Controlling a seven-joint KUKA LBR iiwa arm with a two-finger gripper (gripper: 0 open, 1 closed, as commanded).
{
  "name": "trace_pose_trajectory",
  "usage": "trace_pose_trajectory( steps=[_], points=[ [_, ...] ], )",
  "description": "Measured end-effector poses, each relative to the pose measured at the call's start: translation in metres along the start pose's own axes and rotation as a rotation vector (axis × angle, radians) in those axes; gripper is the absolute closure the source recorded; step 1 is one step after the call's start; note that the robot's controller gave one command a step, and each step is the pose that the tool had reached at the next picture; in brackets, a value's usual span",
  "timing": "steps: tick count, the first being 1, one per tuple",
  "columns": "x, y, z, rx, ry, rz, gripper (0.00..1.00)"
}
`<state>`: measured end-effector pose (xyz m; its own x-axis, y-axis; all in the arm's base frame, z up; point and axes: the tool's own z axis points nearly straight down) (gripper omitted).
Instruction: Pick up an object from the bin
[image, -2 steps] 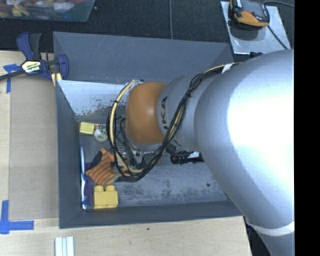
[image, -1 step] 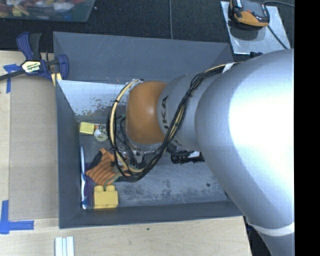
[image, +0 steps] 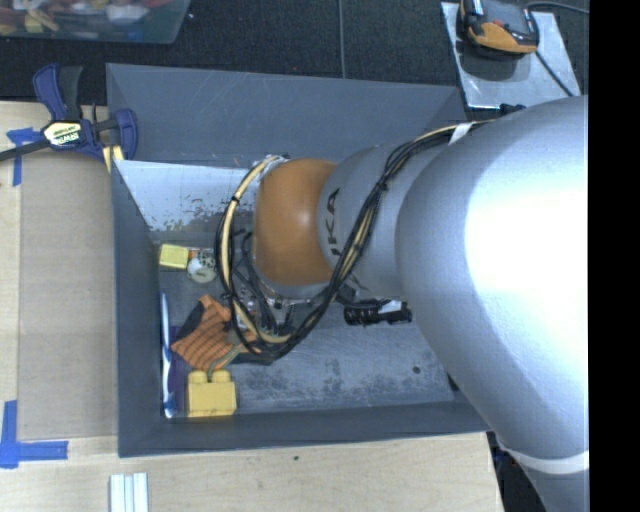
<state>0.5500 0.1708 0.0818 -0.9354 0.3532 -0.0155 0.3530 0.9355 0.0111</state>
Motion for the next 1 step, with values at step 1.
trace_pose_trajectory(
  steps=[1],
  points=[
    [0.0015, -0.0016, -0.0215, 0.006, 0.007, -0.001, 1.0]
  ],
)
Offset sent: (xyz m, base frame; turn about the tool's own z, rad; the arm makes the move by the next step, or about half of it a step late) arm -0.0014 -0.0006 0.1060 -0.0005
